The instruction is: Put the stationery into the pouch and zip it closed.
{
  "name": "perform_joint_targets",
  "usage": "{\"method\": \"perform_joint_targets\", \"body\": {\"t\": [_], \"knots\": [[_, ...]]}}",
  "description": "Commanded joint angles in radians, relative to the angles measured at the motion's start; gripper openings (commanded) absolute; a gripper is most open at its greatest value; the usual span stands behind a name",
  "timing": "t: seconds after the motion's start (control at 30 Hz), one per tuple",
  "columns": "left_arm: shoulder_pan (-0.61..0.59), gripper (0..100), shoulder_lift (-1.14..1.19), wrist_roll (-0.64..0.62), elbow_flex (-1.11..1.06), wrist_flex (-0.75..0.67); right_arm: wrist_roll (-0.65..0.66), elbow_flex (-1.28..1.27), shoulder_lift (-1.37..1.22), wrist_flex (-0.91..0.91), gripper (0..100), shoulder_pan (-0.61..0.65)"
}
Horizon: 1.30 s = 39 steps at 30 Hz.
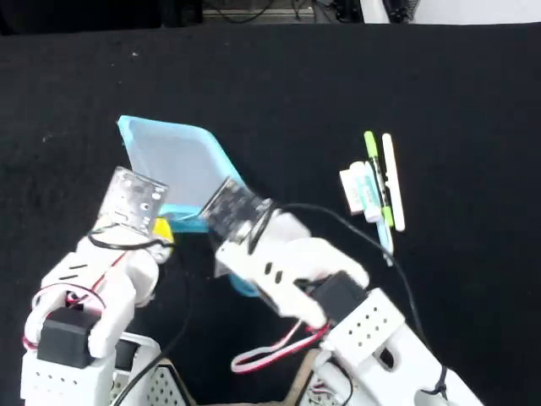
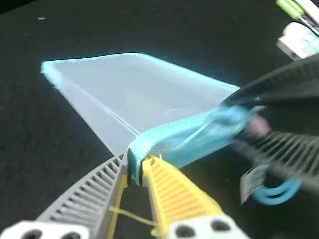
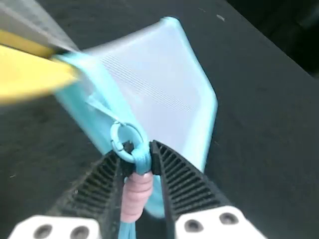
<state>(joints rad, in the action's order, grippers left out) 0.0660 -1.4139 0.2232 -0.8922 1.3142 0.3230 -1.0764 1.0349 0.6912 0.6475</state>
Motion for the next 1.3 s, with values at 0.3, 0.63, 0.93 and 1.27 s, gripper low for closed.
{"method": "perform_joint_targets", "body": {"t": [0.3, 0.63, 0.93, 1.27], "knots": [[-0.165, 3, 0.005, -0.025, 0.142, -0.061, 0.005, 0.012, 0.32, 0.103, 1.0, -0.265], [-0.062, 3, 0.239, -0.034, 0.496, 0.166, 0.005, 0.292, 0.242, 0.311, 1.1, -0.269], [-0.067, 14, 0.672, -0.034, 0.935, 0.445, 0.006, 0.437, 0.059, 0.42, 1.1, -0.267], [-0.068, 14, 0.761, -0.031, 0.905, 0.385, 0.006, 0.435, 0.073, 0.422, 1.1, -0.264]]}}
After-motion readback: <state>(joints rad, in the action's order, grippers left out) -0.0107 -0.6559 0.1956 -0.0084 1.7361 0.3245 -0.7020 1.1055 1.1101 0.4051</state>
